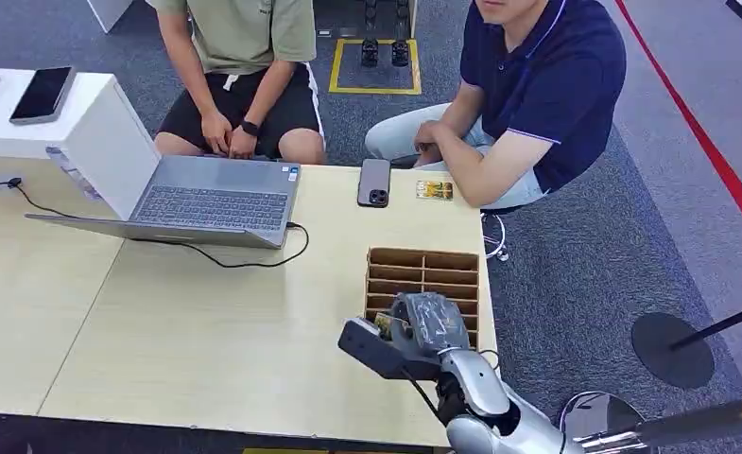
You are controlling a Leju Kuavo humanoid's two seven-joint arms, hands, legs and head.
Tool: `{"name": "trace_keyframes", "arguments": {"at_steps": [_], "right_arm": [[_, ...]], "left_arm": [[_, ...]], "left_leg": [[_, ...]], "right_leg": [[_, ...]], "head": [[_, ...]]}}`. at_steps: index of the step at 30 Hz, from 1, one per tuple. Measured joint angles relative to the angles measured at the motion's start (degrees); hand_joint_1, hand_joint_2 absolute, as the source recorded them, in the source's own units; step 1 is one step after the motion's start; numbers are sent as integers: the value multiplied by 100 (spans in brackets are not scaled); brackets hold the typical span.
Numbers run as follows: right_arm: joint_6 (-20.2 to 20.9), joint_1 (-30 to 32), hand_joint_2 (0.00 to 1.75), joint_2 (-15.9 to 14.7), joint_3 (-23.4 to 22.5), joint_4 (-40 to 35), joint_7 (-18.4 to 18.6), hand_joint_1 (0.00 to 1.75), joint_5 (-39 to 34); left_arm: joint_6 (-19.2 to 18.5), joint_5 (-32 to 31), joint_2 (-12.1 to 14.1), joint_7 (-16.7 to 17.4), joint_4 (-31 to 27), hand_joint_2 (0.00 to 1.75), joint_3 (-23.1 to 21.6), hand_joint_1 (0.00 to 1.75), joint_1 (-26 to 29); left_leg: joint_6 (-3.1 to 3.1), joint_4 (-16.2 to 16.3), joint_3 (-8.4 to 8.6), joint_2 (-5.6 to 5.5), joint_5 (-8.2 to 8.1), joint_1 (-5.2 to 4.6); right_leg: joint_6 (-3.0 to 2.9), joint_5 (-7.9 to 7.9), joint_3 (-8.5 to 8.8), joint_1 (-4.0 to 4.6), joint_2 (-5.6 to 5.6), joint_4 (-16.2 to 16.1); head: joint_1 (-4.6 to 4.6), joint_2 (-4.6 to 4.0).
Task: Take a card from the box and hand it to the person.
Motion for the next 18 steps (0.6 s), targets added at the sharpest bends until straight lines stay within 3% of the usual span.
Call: {"name": "trace_keyframes", "arguments": {"at_steps": [18], "right_arm": [[-796, -1257, 175, -175, -448, -240, -92, 175, 333]], "left_arm": [[-146, -317, 0, 59, 0, 175, 0, 0, -2]], "left_leg": [[0, 1, 0, 0, 1, 0]], "right_leg": [[0, 1, 0, 0, 2, 0]], "head": [[-2, 0]]}}
